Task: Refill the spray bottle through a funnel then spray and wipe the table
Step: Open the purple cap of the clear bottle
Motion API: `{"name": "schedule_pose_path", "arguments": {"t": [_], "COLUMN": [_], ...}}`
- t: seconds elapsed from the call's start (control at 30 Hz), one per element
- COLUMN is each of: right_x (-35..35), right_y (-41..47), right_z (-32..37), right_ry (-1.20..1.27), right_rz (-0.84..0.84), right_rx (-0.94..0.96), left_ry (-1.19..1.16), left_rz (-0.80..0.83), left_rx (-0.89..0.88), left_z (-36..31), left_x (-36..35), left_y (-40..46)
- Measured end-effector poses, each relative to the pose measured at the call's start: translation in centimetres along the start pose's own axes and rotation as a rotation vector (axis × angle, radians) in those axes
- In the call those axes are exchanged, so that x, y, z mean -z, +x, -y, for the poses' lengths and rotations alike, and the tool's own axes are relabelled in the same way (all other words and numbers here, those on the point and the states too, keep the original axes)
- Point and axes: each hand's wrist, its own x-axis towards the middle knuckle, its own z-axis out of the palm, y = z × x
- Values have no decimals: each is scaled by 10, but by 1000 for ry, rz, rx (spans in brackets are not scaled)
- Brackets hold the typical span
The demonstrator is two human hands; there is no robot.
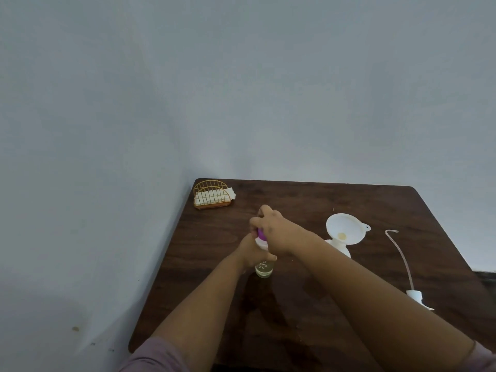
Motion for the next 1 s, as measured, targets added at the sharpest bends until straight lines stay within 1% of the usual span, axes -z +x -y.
{"name": "schedule_pose_path", "arguments": {"t": [0.1,0.17,0.27,0.37,0.53,0.63,0.7,0.77,0.83,0.9,1.0], "right_x": [-4,-8,-18,-25,-40,-55,-70,-88,-108,-128,-152], "right_y": [-1,-3,-6,-15,-46,-74,-95,-116,-132,-147,-167], "right_z": [-4,-11,-21,-34,-55,-70,-82,-94,-109,-127,-150], "right_ry": [57,97,148,266,517,583,682,753,686,587,559], "right_rz": [-48,-90,-170,-313,-539,-586,-633,-663,-637,-555,-471], "right_rx": [28,42,79,94,52,-25,-91,-195,-318,-415,-487], "left_ry": [73,72,-68,-279,-292,-276,-248,-250,-199,-135,-60], "left_rz": [1,-21,-84,-169,-399,-598,-734,-823,-788,-709,-588], "left_rx": [-22,-44,-43,7,82,144,208,271,289,275,238], "left_z": [-5,-8,-4,-3,-4,0,1,2,5,9,7], "left_x": [3,2,1,-8,-27,-42,-62,-89,-120,-148,-177], "left_y": [-1,-4,-10,-16,-21,-31,-41,-55,-67,-75,-82]}}
